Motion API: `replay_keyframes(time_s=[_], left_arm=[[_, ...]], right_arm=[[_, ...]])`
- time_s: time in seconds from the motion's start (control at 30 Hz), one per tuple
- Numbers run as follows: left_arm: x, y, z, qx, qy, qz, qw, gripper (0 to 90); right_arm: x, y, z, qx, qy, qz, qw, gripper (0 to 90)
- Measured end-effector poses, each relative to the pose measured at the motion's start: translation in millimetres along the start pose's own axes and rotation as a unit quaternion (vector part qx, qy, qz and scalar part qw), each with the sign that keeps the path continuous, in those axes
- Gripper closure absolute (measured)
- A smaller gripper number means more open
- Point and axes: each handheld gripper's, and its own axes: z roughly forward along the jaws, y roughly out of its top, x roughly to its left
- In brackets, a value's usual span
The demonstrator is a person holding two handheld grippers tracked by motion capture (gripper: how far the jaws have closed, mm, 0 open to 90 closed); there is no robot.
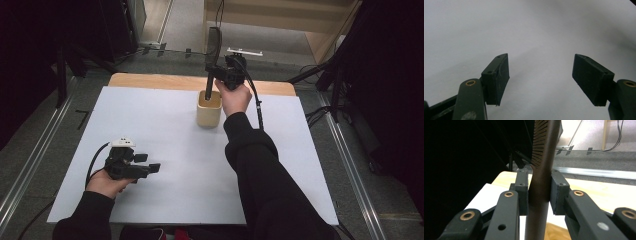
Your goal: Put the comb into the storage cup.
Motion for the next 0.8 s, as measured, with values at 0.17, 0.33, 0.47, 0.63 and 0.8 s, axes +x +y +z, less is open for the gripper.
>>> replay_keyframes(time_s=[0.17, 0.33, 0.47, 0.63, 0.8], left_arm=[[0.2, 0.2, 0.2, 0.002, 0.000, 0.000, 1.0000, 30.3], [0.0, 0.2, 0.0, 0.002, 0.001, 0.001, 1.0000, 30.3], [0.6, 0.1, -0.3, 0.000, 0.000, -0.001, 1.0000, 30.3], [0.4, 0.2, 0.1, 0.000, 0.000, 0.000, 1.0000, 30.3], [0.5, 0.2, -0.1, 0.000, -0.001, 0.000, 1.0000, 30.3]], right_arm=[[-1.9, 2.5, 3.0, 0.001, -0.011, -0.005, 0.9999, 70.3], [-6.7, 3.4, 7.2, -0.006, -0.016, 0.001, 0.9999, 70.3], [-9.4, 1.5, 10.4, -0.002, -0.025, -0.001, 0.9997, 70.3], [-9.0, -0.4, 11.9, -0.002, -0.027, -0.015, 0.9995, 70.3], [-9.8, -4.6, 13.2, -0.002, -0.026, -0.020, 0.9995, 70.3]])
